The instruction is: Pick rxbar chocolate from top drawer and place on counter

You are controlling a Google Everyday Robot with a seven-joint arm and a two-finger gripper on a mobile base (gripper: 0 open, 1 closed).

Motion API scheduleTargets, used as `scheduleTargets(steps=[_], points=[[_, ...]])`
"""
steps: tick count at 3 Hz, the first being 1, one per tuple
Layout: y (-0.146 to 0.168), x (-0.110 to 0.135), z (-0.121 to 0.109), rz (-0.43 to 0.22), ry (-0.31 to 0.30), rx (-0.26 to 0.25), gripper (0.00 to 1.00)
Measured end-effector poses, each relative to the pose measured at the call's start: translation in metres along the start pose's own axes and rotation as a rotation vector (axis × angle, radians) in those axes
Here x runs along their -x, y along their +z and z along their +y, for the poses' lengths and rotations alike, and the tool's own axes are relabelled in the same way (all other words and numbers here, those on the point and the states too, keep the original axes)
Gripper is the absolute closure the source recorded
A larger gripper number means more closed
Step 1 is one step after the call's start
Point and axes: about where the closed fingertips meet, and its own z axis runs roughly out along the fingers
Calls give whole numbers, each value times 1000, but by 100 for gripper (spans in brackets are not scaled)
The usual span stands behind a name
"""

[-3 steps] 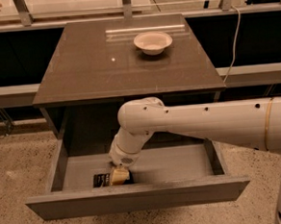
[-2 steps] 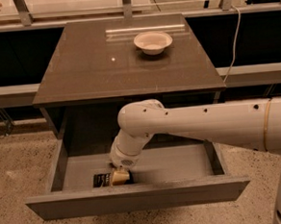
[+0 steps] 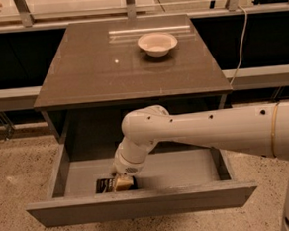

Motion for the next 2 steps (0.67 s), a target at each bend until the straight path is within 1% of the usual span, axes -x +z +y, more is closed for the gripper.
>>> scheduleTargets(steps=[2], points=[[-10, -5, -9, 26, -18, -33, 95]])
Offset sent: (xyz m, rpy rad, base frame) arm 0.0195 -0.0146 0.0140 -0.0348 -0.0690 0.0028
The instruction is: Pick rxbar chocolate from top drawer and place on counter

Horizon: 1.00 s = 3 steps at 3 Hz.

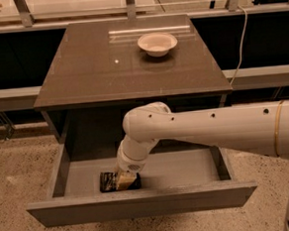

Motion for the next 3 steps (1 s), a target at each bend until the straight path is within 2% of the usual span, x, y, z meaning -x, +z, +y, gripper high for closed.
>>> scheduleTargets(steps=[1, 2, 3], points=[[-11, -1, -8, 4, -10, -23, 100], [-29, 1, -18, -10, -9, -45, 100], [-57, 10, -27, -76, -21, -80, 100]])
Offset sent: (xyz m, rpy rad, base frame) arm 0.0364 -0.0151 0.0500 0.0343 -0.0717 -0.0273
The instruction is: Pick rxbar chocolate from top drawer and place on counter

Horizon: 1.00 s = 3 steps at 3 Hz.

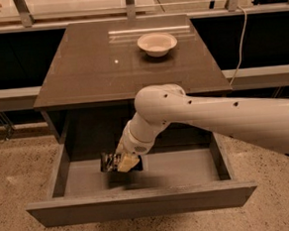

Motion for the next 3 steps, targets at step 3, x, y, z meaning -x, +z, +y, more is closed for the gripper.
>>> scheduleTargets(steps=[3], points=[[-80, 33, -6, -194, -77, -20, 100]])
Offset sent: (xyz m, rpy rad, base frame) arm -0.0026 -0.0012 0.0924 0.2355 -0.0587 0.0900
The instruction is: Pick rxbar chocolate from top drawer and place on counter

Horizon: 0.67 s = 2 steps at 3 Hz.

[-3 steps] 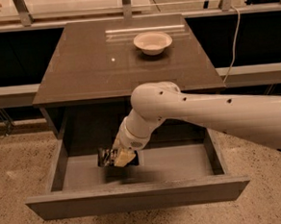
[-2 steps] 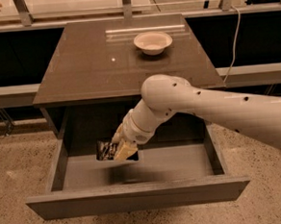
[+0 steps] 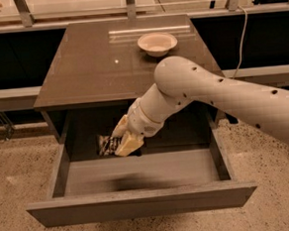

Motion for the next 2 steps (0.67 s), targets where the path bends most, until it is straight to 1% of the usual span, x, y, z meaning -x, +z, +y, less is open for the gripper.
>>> scheduleTargets(steps=[1, 2], points=[[-43, 15, -11, -31, -32, 3, 100], [-94, 30, -32, -14, -46, -1, 100]])
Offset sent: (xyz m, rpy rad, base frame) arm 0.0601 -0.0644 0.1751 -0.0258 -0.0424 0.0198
